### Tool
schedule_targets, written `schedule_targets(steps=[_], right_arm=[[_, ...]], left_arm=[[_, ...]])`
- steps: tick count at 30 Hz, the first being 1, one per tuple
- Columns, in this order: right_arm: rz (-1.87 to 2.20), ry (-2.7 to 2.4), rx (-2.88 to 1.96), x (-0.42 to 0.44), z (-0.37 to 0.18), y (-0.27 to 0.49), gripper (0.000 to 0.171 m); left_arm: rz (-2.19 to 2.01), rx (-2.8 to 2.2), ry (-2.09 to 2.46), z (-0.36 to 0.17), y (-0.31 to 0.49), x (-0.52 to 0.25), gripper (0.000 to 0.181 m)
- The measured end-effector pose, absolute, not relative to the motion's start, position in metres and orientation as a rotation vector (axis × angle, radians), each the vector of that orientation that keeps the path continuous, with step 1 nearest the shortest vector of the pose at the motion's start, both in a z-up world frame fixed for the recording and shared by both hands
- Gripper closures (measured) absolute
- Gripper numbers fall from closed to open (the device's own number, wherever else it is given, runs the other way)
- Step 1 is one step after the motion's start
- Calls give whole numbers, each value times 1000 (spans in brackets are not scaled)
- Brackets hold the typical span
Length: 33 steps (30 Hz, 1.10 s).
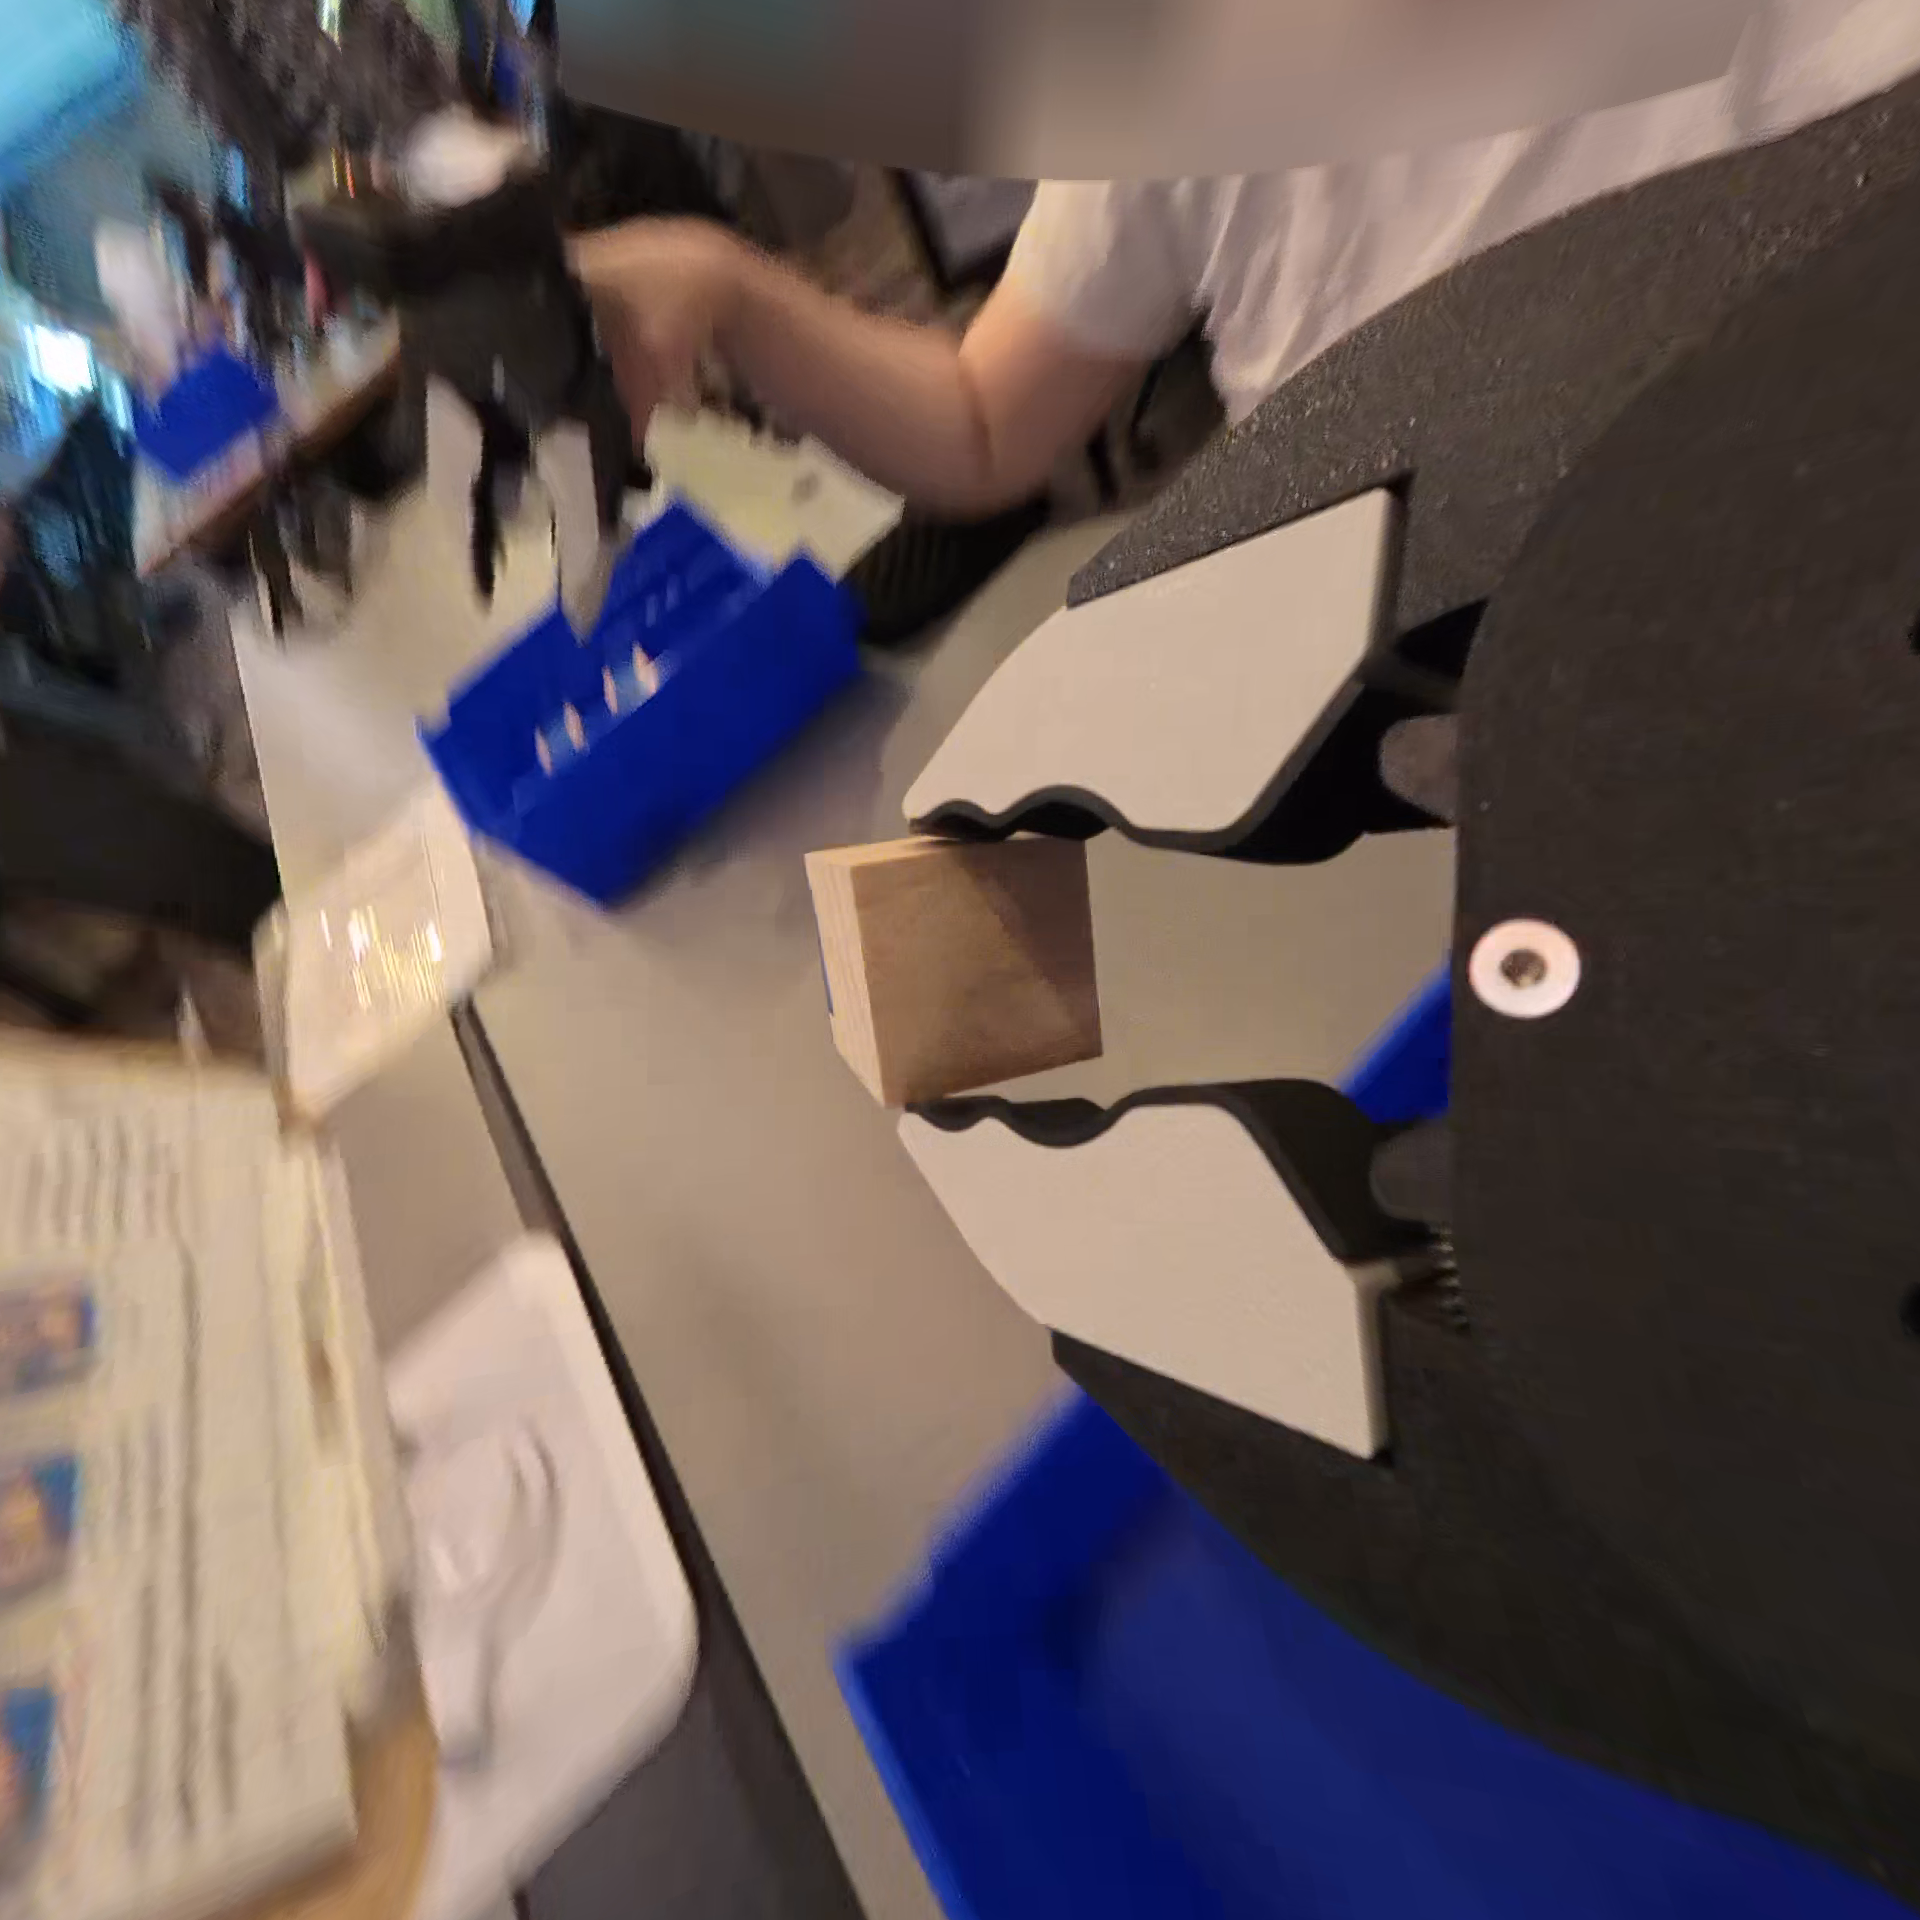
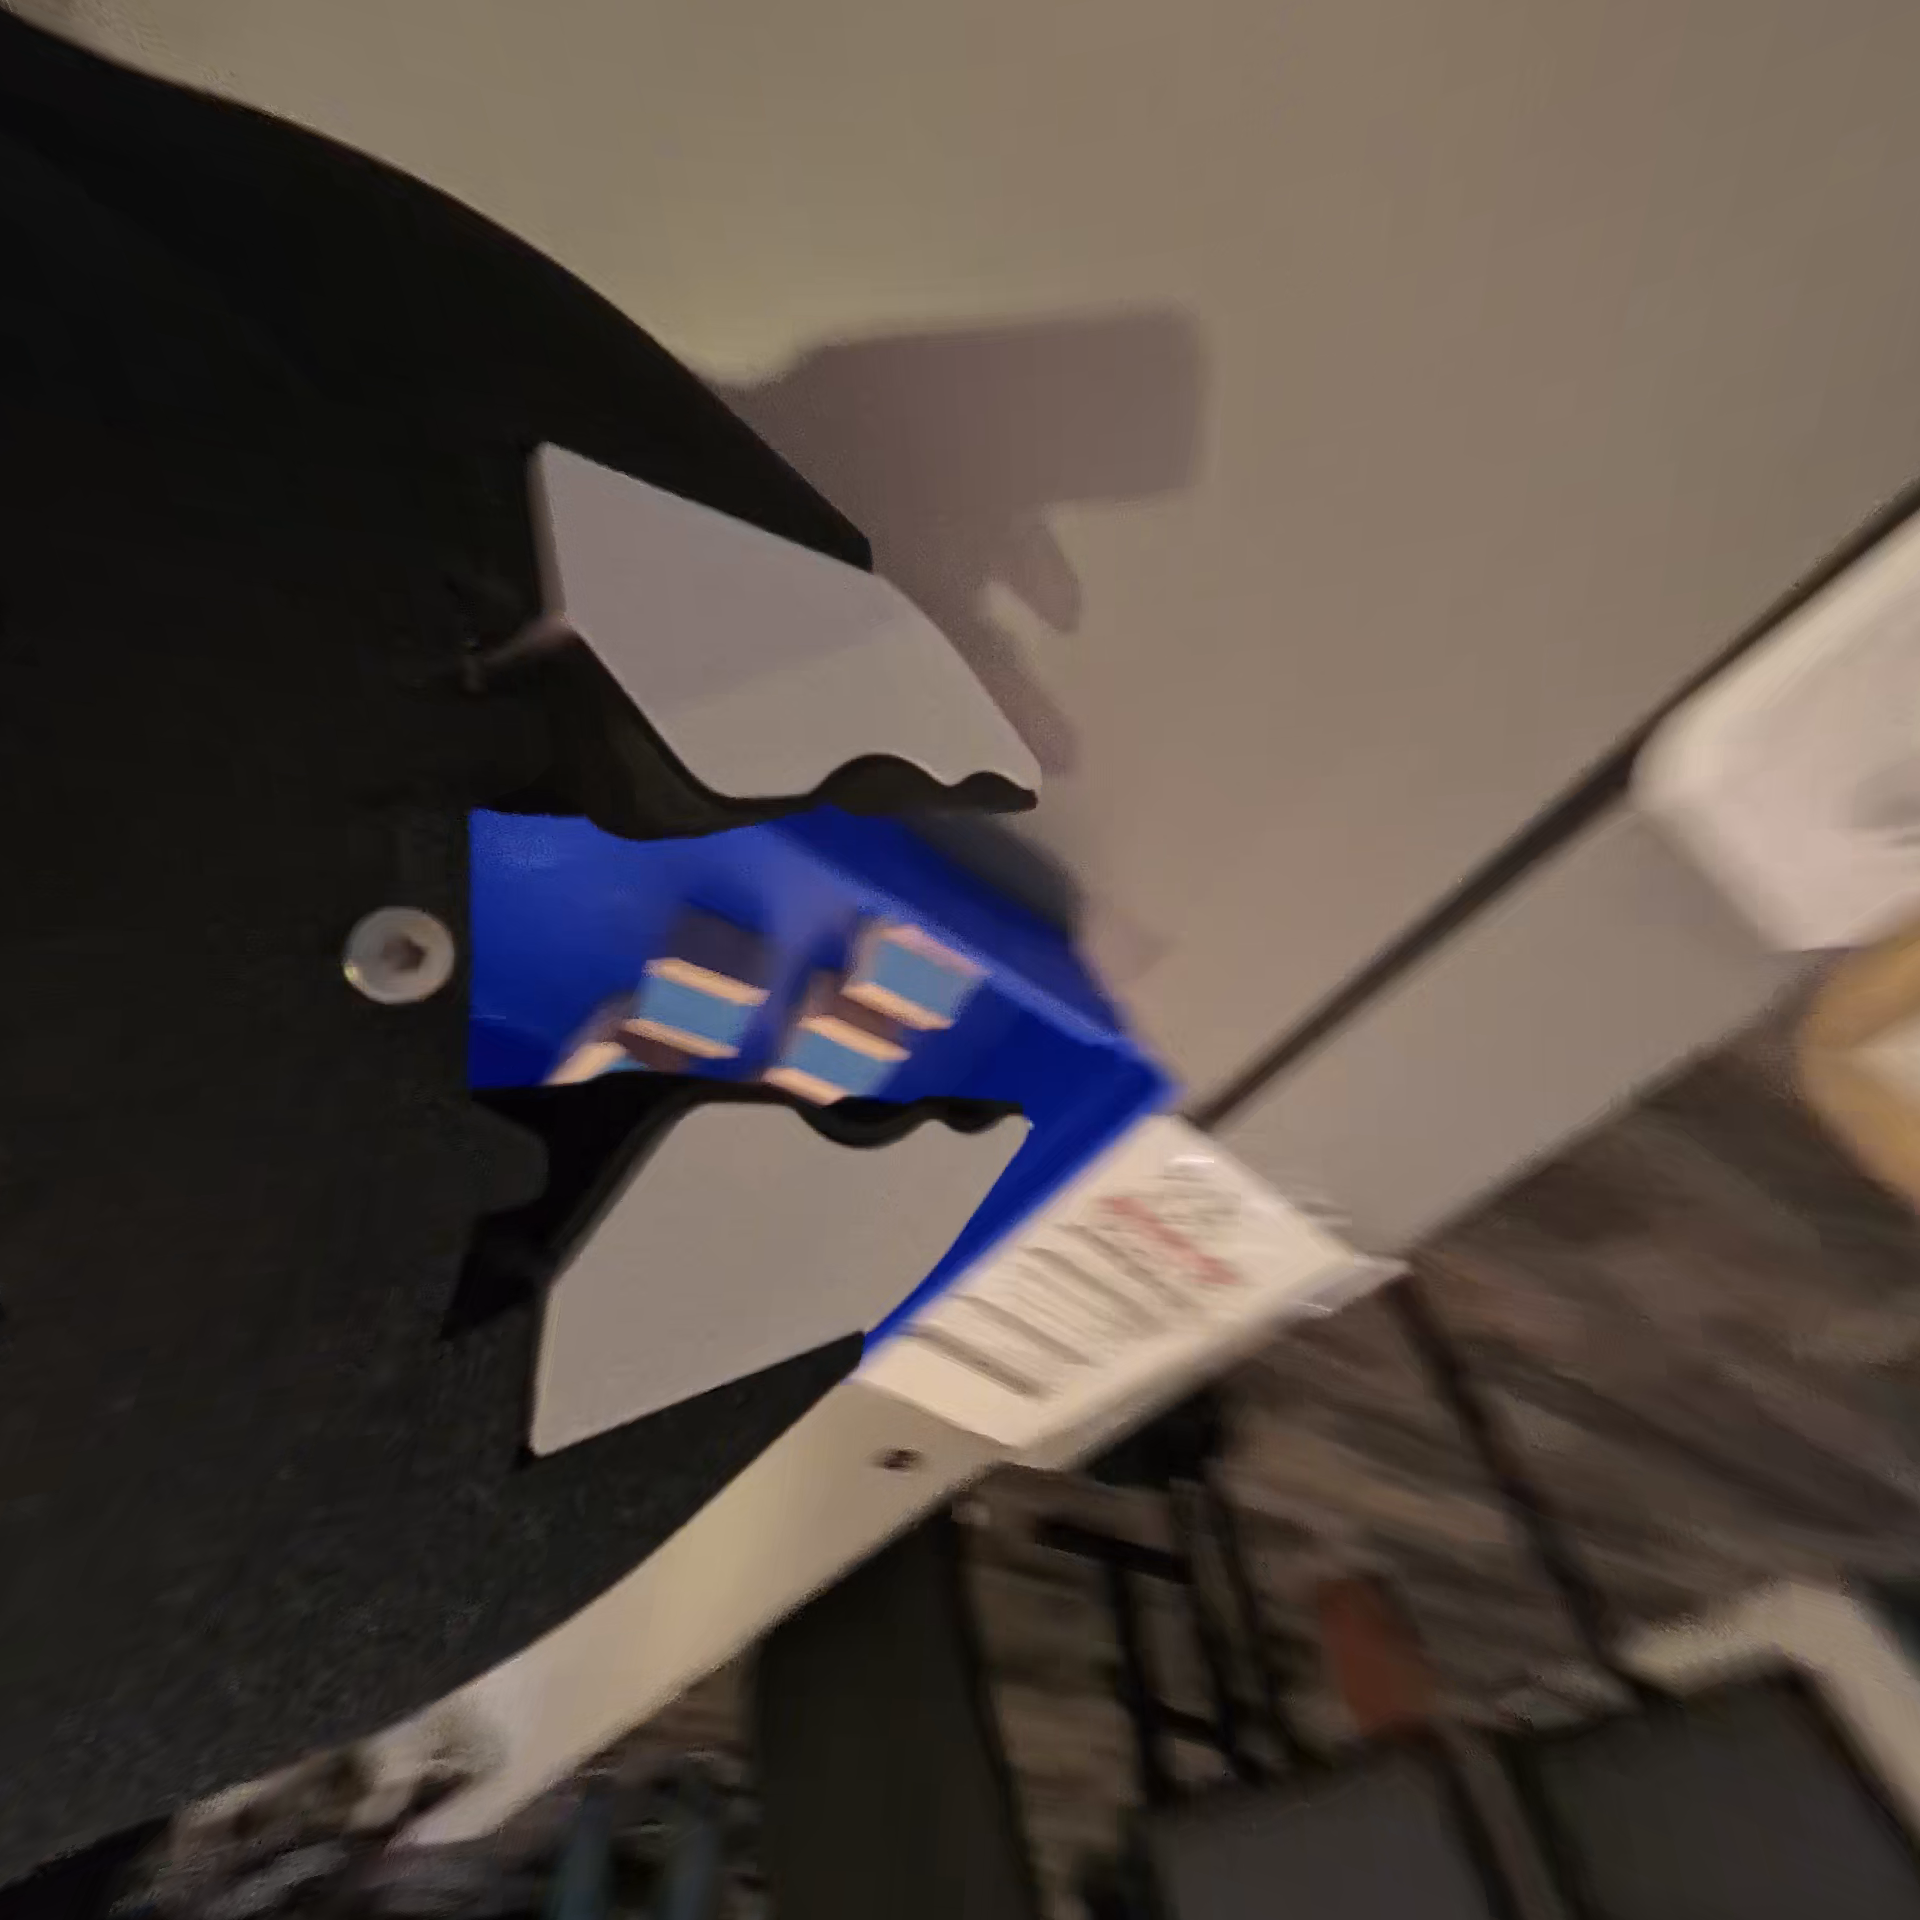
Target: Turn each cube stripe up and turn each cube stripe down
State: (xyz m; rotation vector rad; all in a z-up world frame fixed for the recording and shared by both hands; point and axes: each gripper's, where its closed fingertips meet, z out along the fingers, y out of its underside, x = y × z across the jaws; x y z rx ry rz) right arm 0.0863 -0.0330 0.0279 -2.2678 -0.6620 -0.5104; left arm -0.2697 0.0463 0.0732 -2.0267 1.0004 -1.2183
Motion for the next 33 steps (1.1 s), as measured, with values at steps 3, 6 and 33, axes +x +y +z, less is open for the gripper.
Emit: schedule_targets(steps=[3,6,33], right_arm=[[-198,-896,-1828,-19,65,-24,100],[35,-1016,-1475,-101,85,-46,98],[-58,-996,-1305,-115,101,-58,122]], left_arm=[[-1481,-1832,1138,99,4,-228,134],[-1677,-1744,1228,105,-28,-195,135],[-1746,-1653,1483,93,-75,-155,142]])
